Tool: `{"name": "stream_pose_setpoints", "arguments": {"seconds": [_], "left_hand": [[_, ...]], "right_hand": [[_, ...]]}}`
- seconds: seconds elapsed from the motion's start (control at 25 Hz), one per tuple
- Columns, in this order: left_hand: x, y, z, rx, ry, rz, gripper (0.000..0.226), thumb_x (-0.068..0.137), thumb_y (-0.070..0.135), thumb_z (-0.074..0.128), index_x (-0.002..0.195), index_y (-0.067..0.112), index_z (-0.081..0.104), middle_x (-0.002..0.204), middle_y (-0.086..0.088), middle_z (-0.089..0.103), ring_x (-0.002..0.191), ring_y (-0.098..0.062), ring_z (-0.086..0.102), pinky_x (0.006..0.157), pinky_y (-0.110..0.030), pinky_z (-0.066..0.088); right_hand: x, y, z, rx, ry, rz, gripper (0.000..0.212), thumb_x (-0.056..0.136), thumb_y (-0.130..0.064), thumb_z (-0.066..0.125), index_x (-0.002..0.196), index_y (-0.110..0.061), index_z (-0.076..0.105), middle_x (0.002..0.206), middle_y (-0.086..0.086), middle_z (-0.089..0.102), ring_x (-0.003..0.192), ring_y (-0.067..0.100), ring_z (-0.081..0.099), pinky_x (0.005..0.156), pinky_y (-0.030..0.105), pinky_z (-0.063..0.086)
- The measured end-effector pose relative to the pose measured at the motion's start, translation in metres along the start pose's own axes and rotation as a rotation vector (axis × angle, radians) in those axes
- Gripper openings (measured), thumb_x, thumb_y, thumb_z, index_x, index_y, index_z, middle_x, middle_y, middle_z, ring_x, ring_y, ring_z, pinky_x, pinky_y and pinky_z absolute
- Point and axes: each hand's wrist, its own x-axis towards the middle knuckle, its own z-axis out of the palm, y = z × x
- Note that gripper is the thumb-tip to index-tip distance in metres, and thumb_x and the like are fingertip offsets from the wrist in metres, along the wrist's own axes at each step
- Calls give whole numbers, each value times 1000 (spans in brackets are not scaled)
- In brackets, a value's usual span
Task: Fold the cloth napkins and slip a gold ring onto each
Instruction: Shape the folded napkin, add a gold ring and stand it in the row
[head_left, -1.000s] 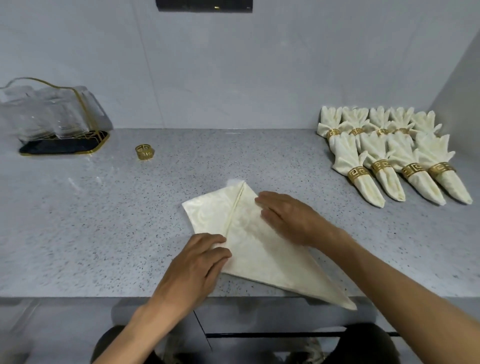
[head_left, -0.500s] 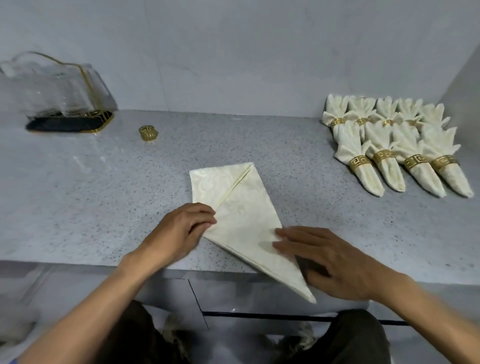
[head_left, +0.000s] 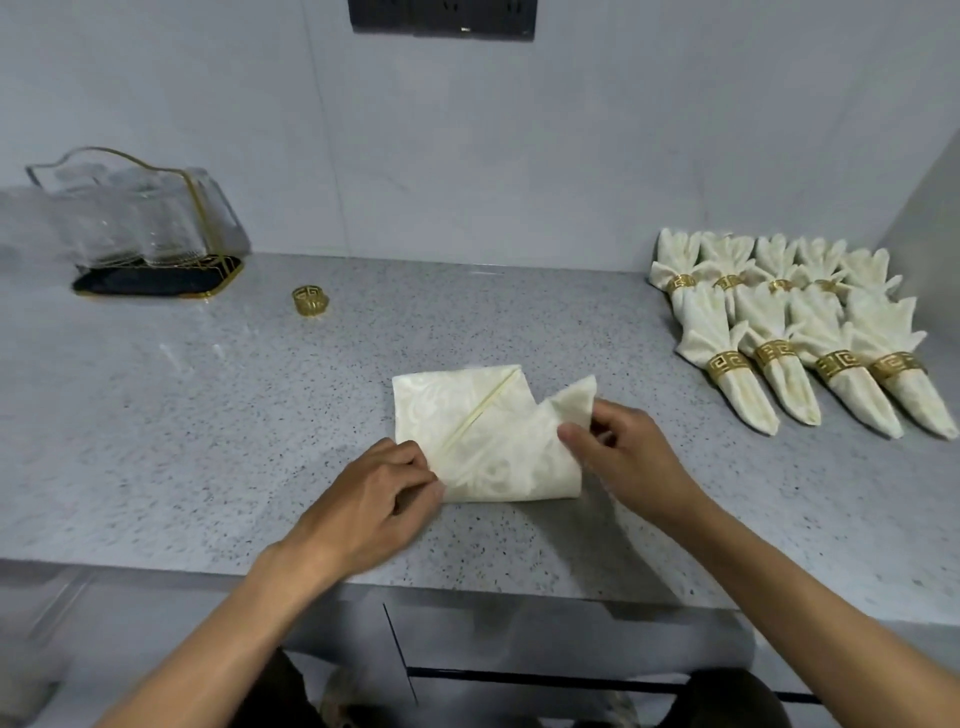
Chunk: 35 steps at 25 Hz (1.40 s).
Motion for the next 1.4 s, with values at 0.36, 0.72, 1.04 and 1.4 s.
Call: {"name": "stream_pose_setpoints", "arguments": {"seconds": [0.36, 0.72, 1.04, 1.4], "left_hand": [[2, 12, 15, -45, 217, -239, 22, 95, 29, 63, 117, 27, 67, 84, 18, 58, 79, -3, 51, 71, -22, 46], [2, 3, 26, 23, 242, -116, 4, 86, 11, 74, 87, 14, 72, 82, 10, 57, 74, -5, 51, 63, -15, 43], [17, 43, 23, 153, 118, -349, 23, 100, 22, 48, 88, 14, 66, 87, 4, 52, 77, -9, 48, 62, -20, 38], [26, 87, 42, -26, 217, -165, 24, 94, 29, 55, 107, 18, 71, 126, 2, 60, 117, -15, 52, 102, -32, 45]], "right_hand": [[77, 18, 40, -261, 44, 290, 32, 91, -19, 62, 118, -30, 50, 91, -8, 59, 85, 13, 58, 75, 32, 47], [85, 32, 54, -708, 8, 83, 33, 98, -25, 43, 123, -27, 64, 118, 1, 56, 105, 22, 50, 77, 33, 44], [54, 7, 36, -666, 219, 4, 28, 97, -32, 48, 111, -19, 68, 110, 5, 63, 92, 25, 58, 80, 41, 49], [-15, 41, 8, -694, 34, 18, 37, 94, -43, 42, 111, -24, 68, 116, -7, 66, 103, 15, 58, 87, 28, 43]]}}
